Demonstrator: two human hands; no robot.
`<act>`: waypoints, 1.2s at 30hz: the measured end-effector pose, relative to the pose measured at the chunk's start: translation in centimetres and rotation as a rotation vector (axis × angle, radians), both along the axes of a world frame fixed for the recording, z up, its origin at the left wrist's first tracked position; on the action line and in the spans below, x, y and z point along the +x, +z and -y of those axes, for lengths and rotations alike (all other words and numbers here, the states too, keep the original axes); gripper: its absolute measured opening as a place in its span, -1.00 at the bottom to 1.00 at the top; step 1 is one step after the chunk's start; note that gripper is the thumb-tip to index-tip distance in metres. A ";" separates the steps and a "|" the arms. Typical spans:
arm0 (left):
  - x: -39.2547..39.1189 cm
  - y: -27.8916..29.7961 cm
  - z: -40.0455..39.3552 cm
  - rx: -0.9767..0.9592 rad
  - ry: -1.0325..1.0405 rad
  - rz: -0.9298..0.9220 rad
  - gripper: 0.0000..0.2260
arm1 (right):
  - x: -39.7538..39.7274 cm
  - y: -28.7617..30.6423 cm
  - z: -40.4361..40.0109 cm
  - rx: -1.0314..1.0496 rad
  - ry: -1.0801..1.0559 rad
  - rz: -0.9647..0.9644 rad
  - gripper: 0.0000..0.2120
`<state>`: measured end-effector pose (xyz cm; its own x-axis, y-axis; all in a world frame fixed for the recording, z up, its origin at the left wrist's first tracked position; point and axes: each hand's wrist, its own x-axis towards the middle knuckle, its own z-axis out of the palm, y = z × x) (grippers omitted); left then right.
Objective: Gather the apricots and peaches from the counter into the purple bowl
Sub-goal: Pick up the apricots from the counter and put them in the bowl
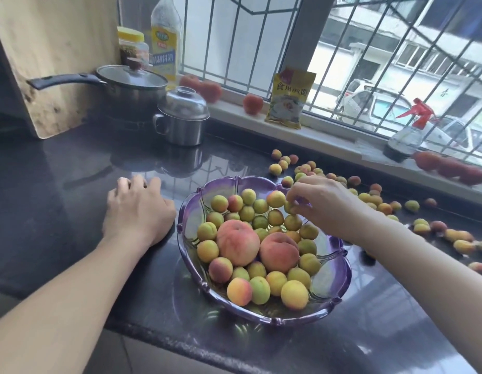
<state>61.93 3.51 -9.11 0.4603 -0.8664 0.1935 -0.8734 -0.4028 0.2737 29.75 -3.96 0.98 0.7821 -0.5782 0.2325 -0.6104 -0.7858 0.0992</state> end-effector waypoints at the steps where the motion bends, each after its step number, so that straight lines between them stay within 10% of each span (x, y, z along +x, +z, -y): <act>1: 0.0 0.0 0.0 0.000 0.000 -0.001 -0.76 | 0.0 0.0 0.1 0.009 -0.010 0.013 -0.91; 17: -0.1 0.4 -0.3 0.015 0.003 -0.030 -0.77 | -0.4 -0.1 1.5 0.045 -0.010 0.063 -0.88; 22: -0.3 0.6 -0.3 0.028 0.012 -0.037 -0.79 | -2.2 0.3 4.3 0.051 -0.270 0.453 -0.94; 36: 0.2 -0.1 0.2 0.047 0.019 -0.005 -0.65 | 1.3 -5.6 13.7 0.047 -0.374 -0.179 -0.69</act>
